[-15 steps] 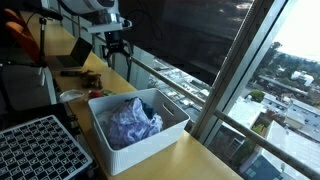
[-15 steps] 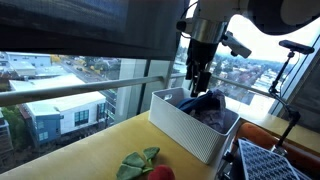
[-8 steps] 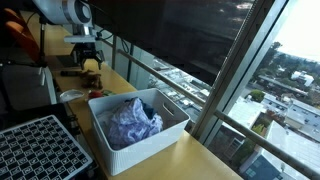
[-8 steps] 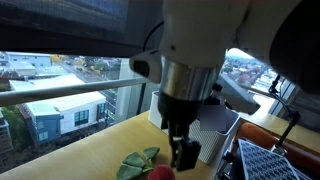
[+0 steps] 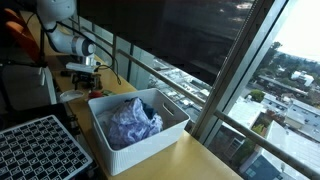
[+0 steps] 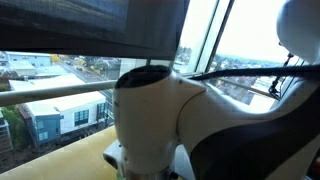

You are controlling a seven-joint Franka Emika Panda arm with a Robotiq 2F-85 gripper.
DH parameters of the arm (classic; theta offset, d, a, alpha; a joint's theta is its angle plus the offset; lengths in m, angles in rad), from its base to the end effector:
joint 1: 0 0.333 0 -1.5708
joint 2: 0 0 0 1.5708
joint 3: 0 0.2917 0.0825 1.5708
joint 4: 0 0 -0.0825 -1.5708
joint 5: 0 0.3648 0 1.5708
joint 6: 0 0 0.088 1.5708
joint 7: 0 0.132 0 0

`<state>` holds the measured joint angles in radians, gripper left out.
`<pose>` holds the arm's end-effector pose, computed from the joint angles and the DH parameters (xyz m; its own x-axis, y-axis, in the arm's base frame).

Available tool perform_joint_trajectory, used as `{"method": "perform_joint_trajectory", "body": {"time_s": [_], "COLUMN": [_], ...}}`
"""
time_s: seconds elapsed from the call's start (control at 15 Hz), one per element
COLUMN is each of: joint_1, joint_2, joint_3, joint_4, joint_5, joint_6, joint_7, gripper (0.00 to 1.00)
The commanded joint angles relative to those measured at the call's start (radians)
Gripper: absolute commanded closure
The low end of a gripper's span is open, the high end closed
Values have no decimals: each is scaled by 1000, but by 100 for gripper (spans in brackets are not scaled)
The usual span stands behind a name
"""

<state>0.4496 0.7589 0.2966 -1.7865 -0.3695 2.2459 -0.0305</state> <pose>0.4418 0.3877 0.0965 0.5288 0.8120 -0.2471 0.8393 -0.5436 0.0100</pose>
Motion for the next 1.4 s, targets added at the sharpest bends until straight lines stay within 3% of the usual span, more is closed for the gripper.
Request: {"method": "perform_joint_trajectory", "body": {"time_s": [0.0,0.27,0.33,0.47,1.07,1.33], "joint_1": [26,46,48,51,23,13], "joint_2": [112,153,151,149,126,98], "joint_3": [6,2,0,-4,-20,-24], "joint_4": [109,160,162,169,136,133], "joint_5": [67,79,79,75,75,70], "joint_6": [-4,-22,-21,-21,7,-5], "joint_7": [-47,-49,-48,-49,-54,-65], "gripper": [0,0,25,34,100,99]}}
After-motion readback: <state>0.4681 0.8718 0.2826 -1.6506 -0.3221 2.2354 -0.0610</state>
